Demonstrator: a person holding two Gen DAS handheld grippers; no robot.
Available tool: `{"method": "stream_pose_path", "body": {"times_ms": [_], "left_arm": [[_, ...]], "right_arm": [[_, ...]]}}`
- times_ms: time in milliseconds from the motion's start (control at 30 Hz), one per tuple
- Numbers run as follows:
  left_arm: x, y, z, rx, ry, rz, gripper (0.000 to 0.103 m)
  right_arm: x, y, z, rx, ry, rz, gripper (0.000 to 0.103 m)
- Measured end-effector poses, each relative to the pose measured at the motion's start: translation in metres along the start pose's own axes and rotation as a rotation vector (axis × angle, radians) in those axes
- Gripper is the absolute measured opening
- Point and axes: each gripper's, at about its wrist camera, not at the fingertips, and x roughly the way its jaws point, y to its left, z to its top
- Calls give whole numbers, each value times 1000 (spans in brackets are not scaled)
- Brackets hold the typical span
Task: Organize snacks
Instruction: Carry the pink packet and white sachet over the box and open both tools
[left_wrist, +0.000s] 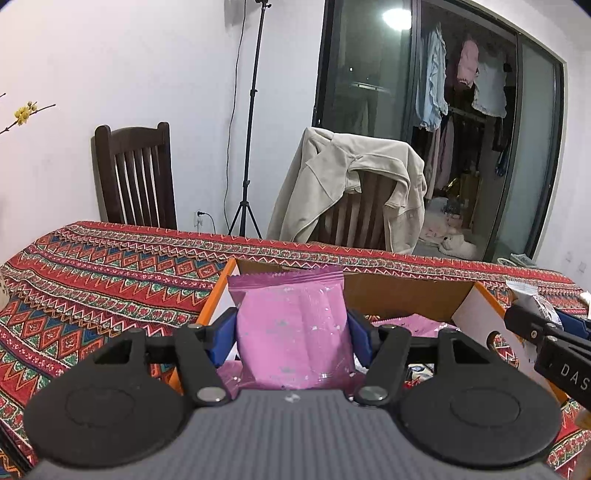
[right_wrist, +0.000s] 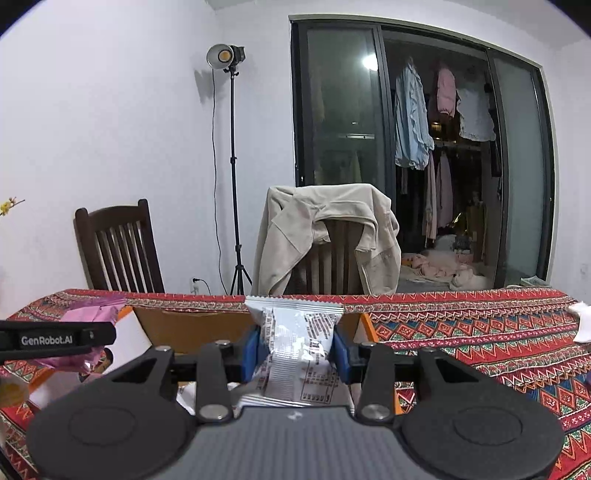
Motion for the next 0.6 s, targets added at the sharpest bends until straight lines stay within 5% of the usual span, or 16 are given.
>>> {"method": "stream_pose_path", "body": {"times_ms": [167, 233, 300, 367, 467, 600], "left_arm": [[1, 0, -3, 9, 0, -9, 66], [-1, 1, -3, 10, -15, -8, 83], [-5, 2, -2, 1, -40, -4, 97], [-6, 4, -2, -5, -59, 6, 103], [-6, 4, 0, -8, -57, 3, 103], [-5, 3, 0, -7, -56, 7, 103]], "right_arm": [[4, -2, -3, 8, 24, -8, 42], [5, -4, -4, 17, 34, 0, 45], [6, -7, -4, 36, 43, 10, 78], [5, -8, -5, 44, 33, 16, 92], [6, -8, -6, 45, 40, 20, 103], [5, -7, -7, 41, 42, 17, 103]]}}
